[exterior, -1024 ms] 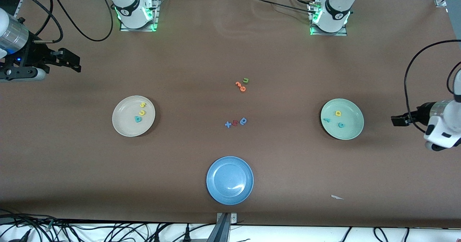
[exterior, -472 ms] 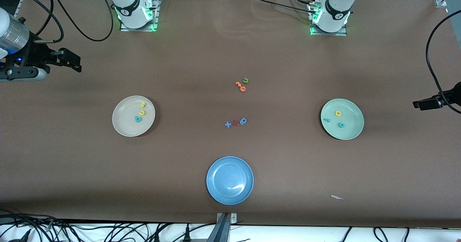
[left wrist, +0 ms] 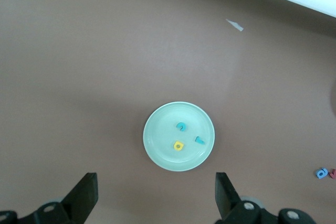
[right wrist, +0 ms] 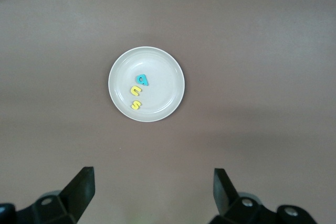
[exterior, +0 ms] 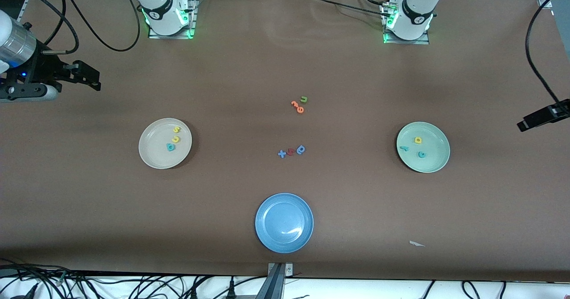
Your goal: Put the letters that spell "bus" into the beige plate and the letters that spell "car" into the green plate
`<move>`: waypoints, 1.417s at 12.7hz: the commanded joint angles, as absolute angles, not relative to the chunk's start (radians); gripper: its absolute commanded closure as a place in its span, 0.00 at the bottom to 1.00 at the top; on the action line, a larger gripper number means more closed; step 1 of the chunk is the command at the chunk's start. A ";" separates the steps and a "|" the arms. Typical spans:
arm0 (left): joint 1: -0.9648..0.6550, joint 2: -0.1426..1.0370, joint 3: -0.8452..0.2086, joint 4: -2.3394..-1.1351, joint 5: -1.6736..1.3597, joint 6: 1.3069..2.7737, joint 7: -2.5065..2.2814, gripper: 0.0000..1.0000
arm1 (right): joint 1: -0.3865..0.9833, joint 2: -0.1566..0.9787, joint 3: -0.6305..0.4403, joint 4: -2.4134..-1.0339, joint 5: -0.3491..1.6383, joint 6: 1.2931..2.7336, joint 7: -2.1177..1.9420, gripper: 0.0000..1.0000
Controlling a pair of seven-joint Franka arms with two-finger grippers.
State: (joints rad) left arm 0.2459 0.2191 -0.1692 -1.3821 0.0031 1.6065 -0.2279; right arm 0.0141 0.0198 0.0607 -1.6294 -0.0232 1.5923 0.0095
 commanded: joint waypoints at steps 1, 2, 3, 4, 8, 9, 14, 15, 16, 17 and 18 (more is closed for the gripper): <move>0.239 0.167 -0.152 -1.502 -0.012 1.684 -0.201 0.01 | -0.001 0.055 0.068 -1.578 -0.021 1.585 0.015 0.00; 0.244 0.169 -0.150 -1.502 -0.012 1.683 -0.184 0.01 | -0.002 0.057 0.066 -1.578 -0.018 1.594 0.021 0.00; 0.247 0.169 -0.149 -1.506 -0.012 1.678 -0.160 0.01 | -0.002 0.054 0.064 -1.578 -0.006 1.615 0.023 0.00; 0.253 0.170 -0.149 -1.509 -0.012 1.677 -0.155 0.01 | -0.002 0.048 0.064 -1.583 -0.003 1.612 0.025 0.00; 0.268 0.169 -0.149 -1.509 -0.012 1.672 -0.131 0.01 | -0.002 0.028 0.012 -1.597 0.067 1.638 0.031 0.00; 0.270 0.169 -0.149 -1.508 -0.012 1.672 -0.126 0.01 | -0.002 0.025 0.011 -1.594 0.061 1.631 0.029 0.00; 0.272 0.175 -0.147 -1.509 -0.014 1.672 -0.124 0.01 | -0.002 0.017 0.011 -1.592 0.049 1.623 0.015 0.00; 0.272 0.175 -0.147 -1.511 -0.014 1.672 -0.124 0.01 | -0.002 0.017 0.012 -1.592 0.049 1.624 0.017 0.00; 0.272 0.175 -0.147 -1.511 -0.014 1.672 -0.124 0.01 | -0.002 0.017 0.012 -1.592 0.049 1.623 0.017 0.00; 0.272 0.175 -0.147 -1.511 -0.012 1.672 -0.124 0.01 | -0.002 0.017 0.012 -1.592 0.049 1.624 0.017 0.00; 0.272 0.176 -0.147 -1.511 -0.014 1.672 -0.126 0.01 | -0.002 0.017 0.012 -1.592 0.049 1.624 0.017 0.00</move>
